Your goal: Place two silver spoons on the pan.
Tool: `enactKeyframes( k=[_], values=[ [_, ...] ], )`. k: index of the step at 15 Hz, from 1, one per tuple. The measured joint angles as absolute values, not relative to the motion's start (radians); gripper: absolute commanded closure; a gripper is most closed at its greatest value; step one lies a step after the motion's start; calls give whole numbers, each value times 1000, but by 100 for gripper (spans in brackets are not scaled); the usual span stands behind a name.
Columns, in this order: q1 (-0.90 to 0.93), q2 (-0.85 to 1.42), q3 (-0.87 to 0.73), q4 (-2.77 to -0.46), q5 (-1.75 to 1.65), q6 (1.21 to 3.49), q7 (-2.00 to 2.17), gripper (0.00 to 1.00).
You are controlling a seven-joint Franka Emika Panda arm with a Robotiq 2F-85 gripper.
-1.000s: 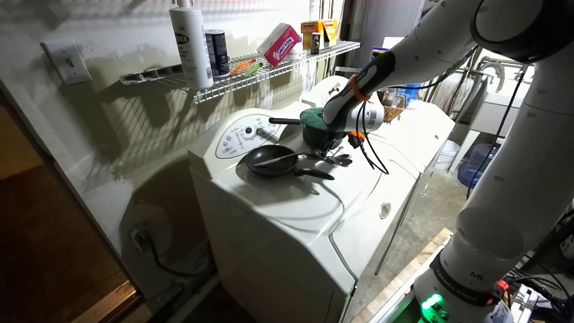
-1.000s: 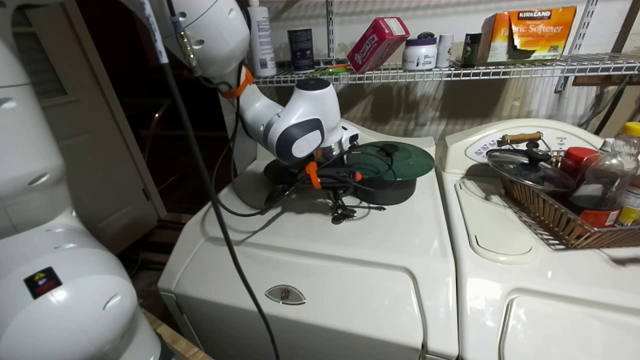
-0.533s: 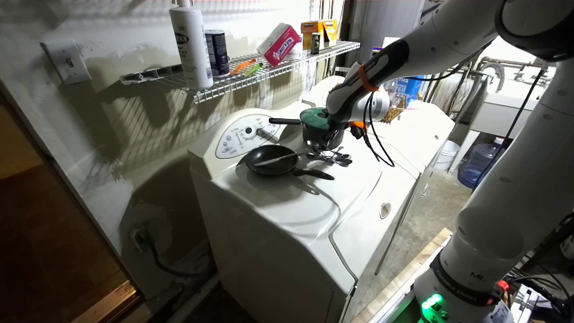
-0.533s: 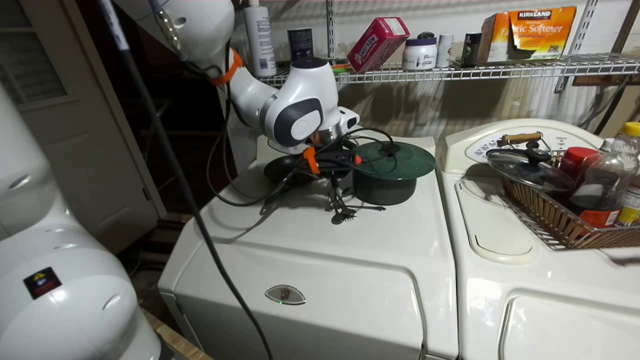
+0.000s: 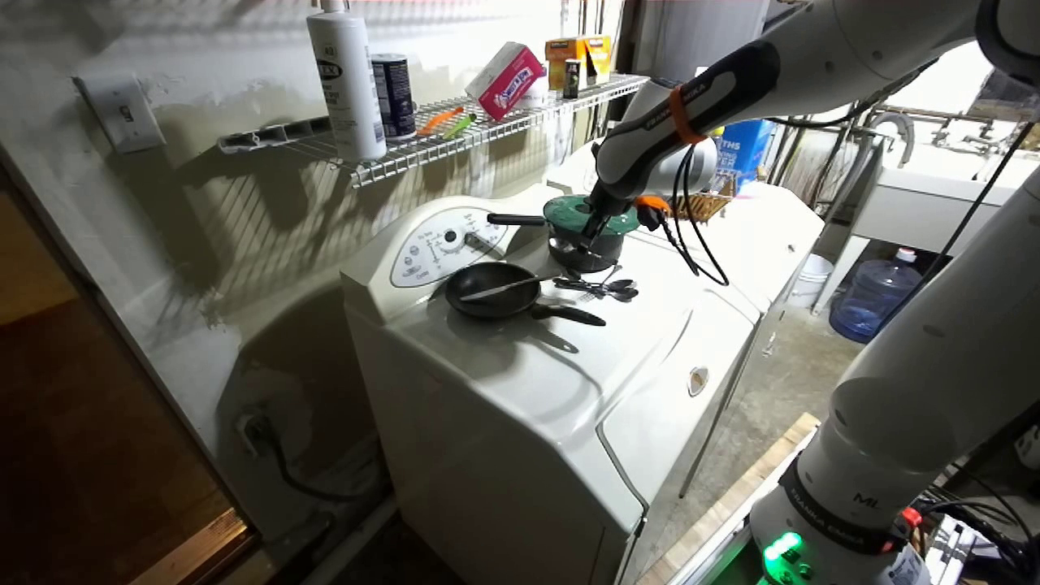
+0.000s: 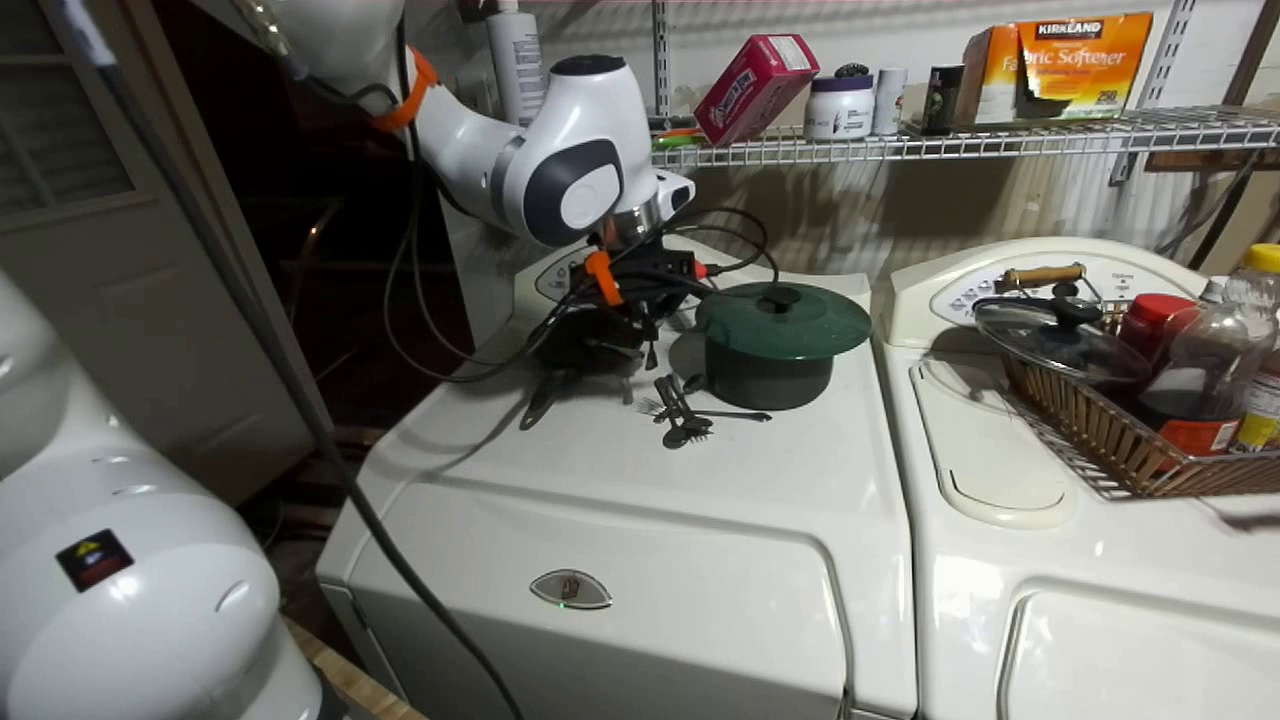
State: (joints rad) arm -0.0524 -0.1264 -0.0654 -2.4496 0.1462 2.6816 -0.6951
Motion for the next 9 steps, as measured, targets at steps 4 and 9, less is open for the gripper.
enactKeyframes(
  k=[4,9],
  values=[
    [17,-156,-51,-2449,141,2666,-735,99],
    [108,-143,-4,-2445,136,2666,-773,99]
  ],
)
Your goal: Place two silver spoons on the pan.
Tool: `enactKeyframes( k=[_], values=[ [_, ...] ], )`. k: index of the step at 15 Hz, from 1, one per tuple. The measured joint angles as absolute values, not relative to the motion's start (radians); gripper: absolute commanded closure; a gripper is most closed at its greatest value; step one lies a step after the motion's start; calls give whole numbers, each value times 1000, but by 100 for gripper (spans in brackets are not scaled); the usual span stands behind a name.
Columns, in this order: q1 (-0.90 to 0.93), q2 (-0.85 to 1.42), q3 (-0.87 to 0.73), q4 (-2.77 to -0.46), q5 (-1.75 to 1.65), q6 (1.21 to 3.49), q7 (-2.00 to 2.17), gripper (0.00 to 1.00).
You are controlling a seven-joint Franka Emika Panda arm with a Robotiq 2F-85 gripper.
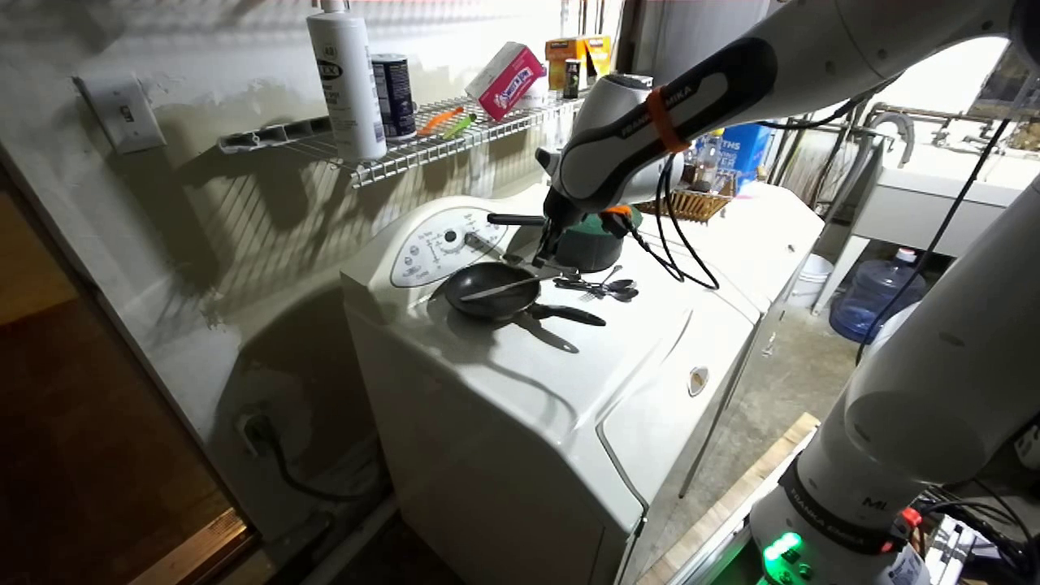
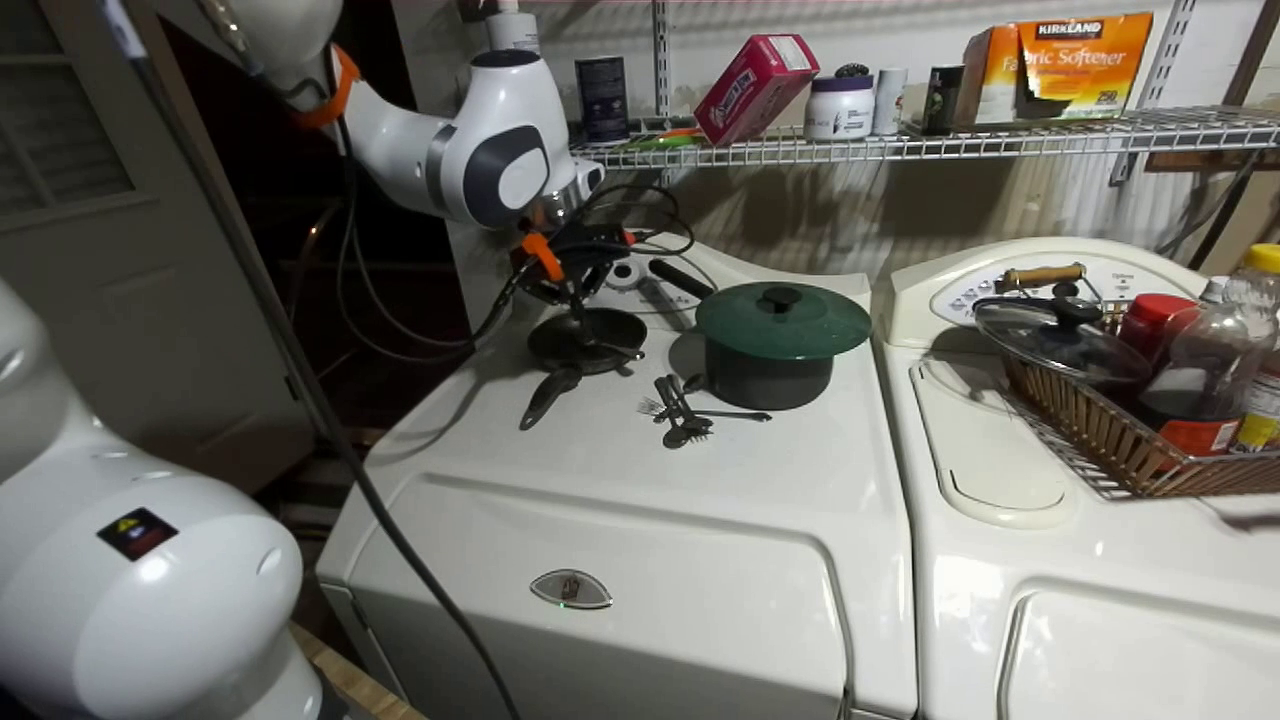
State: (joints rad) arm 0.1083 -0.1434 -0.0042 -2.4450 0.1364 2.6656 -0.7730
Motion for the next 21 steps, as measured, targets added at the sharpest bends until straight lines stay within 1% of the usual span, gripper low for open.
enactKeyframes(
  k=[4,8,14,21],
  values=[
    [129,-84,29,-2421,83,2666,-770,99],
    [122,9,39,-2353,-61,2649,-704,99],
    [123,117,56,-2236,-207,2551,-589,99],
    [123,208,82,-2140,-264,2474,-546,99]
  ],
)
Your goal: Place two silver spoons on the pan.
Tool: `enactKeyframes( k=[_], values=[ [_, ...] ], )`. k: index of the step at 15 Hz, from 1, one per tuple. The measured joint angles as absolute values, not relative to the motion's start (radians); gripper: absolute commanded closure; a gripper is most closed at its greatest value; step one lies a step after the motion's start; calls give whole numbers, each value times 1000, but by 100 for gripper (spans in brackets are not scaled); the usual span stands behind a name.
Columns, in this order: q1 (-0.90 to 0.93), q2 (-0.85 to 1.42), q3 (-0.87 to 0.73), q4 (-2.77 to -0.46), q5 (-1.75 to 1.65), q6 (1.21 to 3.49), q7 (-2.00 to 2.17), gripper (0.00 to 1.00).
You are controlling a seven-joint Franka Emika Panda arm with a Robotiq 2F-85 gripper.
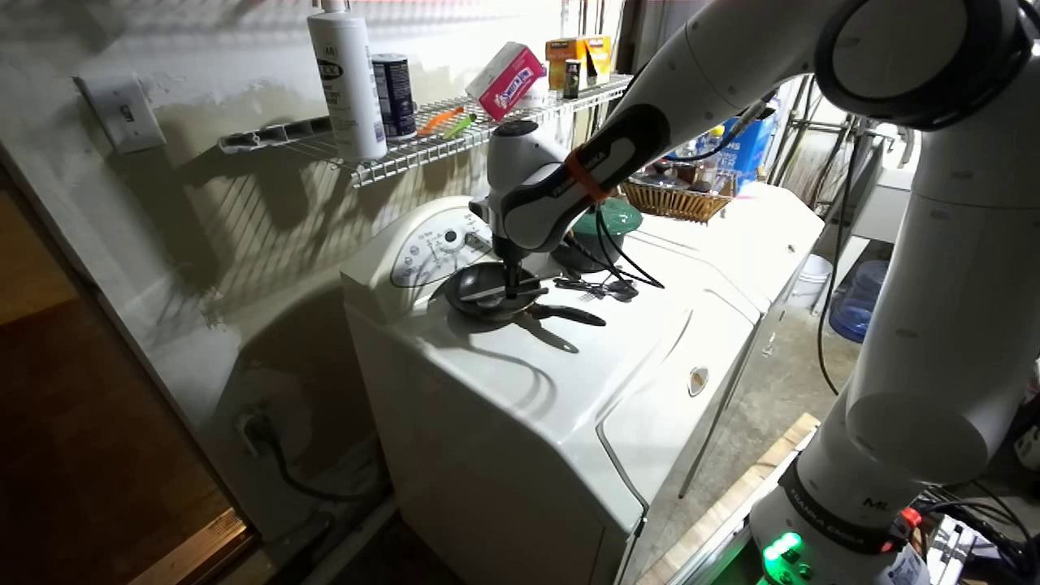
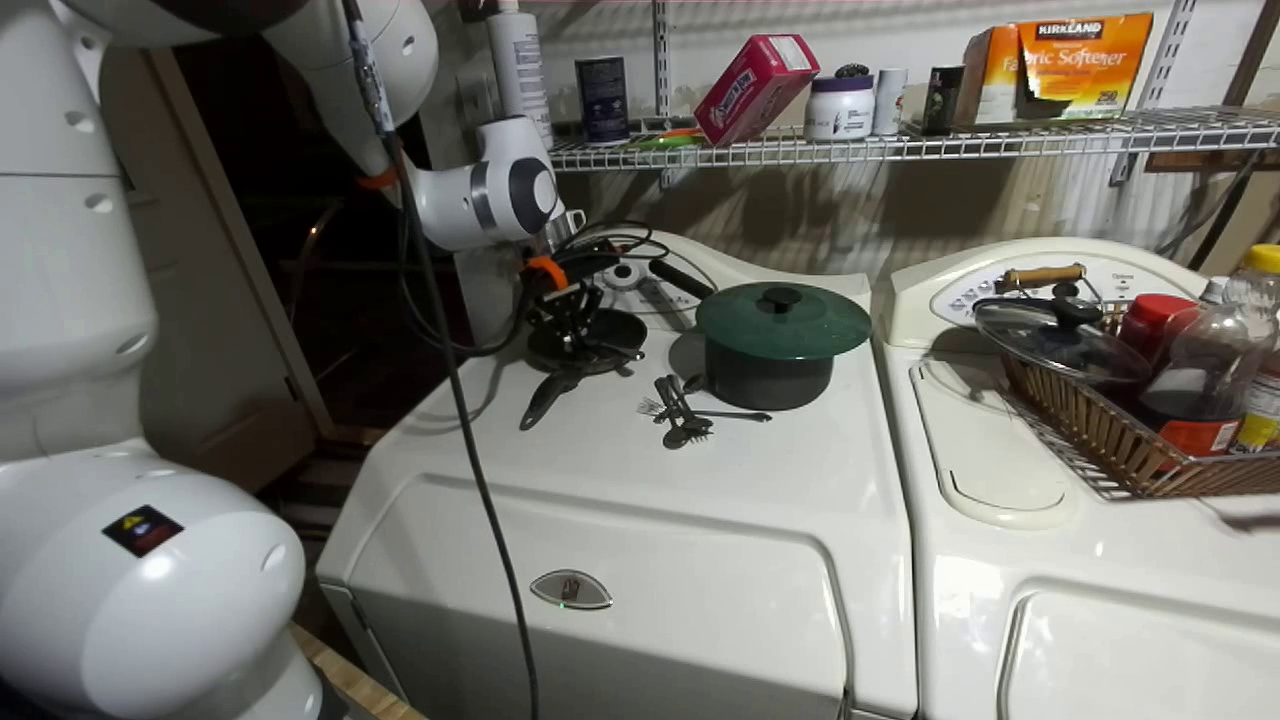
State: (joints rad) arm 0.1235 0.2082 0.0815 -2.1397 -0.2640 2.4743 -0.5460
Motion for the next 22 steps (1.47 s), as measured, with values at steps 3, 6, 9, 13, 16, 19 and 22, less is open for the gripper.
enactKeyframes(
  k=[3,6,9,13,16,19,22],
  values=[
    [123,235,82,-2111,-271,2455,-544,68],
    [123,252,82,-2088,-272,2441,-543,51],
    [120,259,82,-2068,-272,2423,-536,31],
    [118,251,82,-2030,-260,2328,-452,3],
    [115,220,80,-2004,-240,2205,-351,0],
    [93,169,68,-2004,-209,2145,-260,0],
    [53,113,45,-2028,-152,2136,-216,0]
  ],
)
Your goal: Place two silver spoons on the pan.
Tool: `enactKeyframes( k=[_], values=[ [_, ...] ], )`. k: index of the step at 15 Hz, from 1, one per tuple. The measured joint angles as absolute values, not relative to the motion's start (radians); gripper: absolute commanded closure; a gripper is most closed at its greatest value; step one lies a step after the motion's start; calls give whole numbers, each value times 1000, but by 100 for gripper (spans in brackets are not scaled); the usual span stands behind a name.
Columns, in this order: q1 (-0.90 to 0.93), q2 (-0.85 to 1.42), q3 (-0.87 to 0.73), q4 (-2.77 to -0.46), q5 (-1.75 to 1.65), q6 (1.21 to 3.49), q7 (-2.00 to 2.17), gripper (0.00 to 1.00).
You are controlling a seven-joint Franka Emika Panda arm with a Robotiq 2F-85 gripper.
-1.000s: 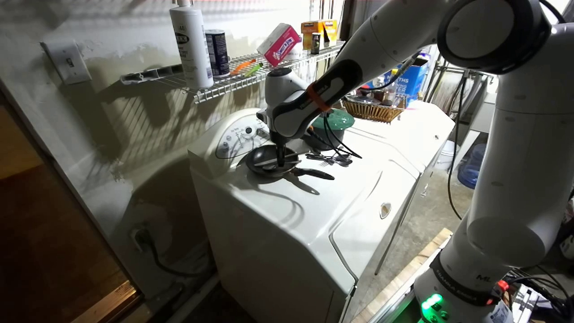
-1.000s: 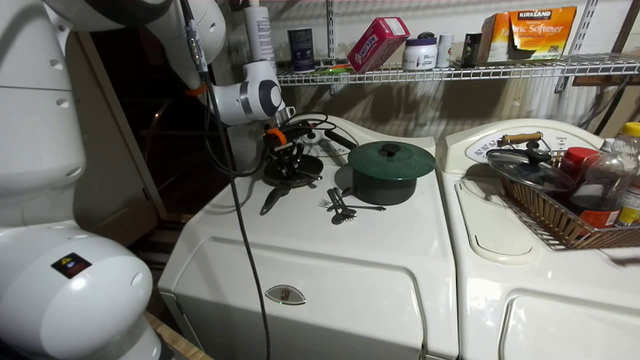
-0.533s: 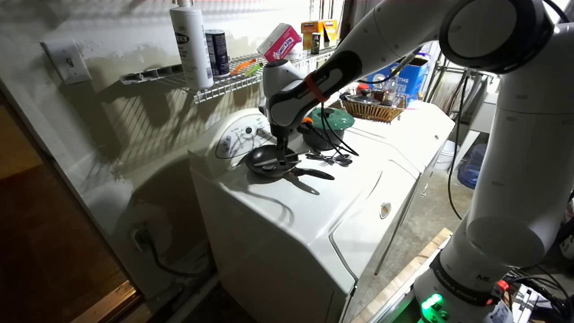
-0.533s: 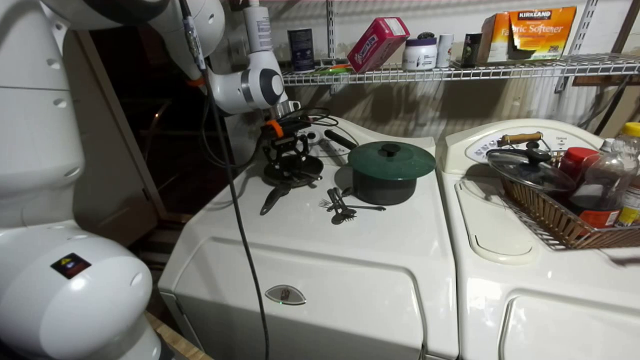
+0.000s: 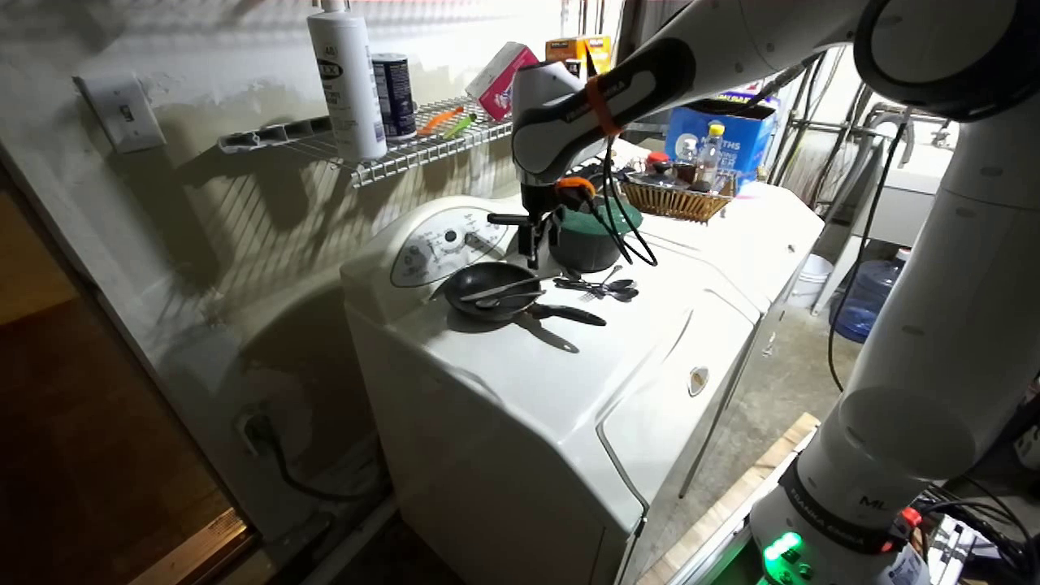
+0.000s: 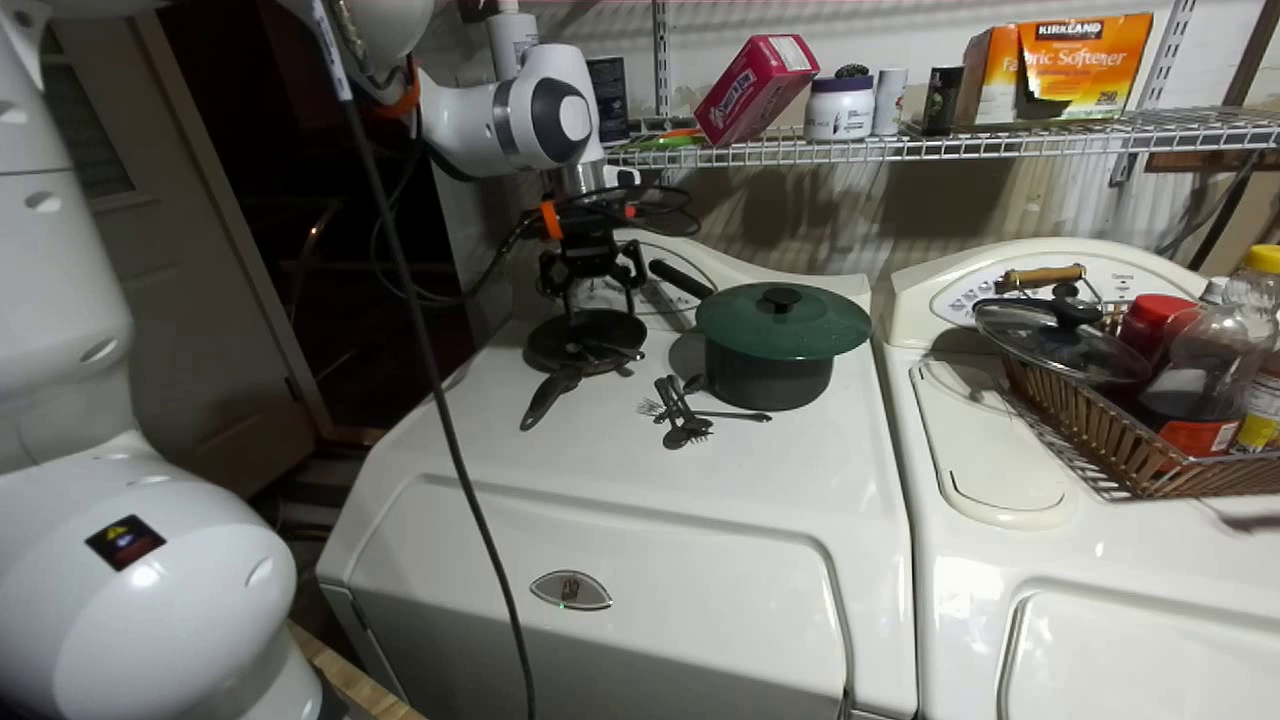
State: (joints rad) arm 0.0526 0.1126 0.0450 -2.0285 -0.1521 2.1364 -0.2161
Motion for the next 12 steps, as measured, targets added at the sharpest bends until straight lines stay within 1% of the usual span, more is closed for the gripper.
enactKeyframes(
  k=[7,12],
  values=[
    [-23,-8,-23,-2158,-86,2131,-49,0],
    [-37,-63,-39,-2243,-86,2184,89,0]
  ],
)
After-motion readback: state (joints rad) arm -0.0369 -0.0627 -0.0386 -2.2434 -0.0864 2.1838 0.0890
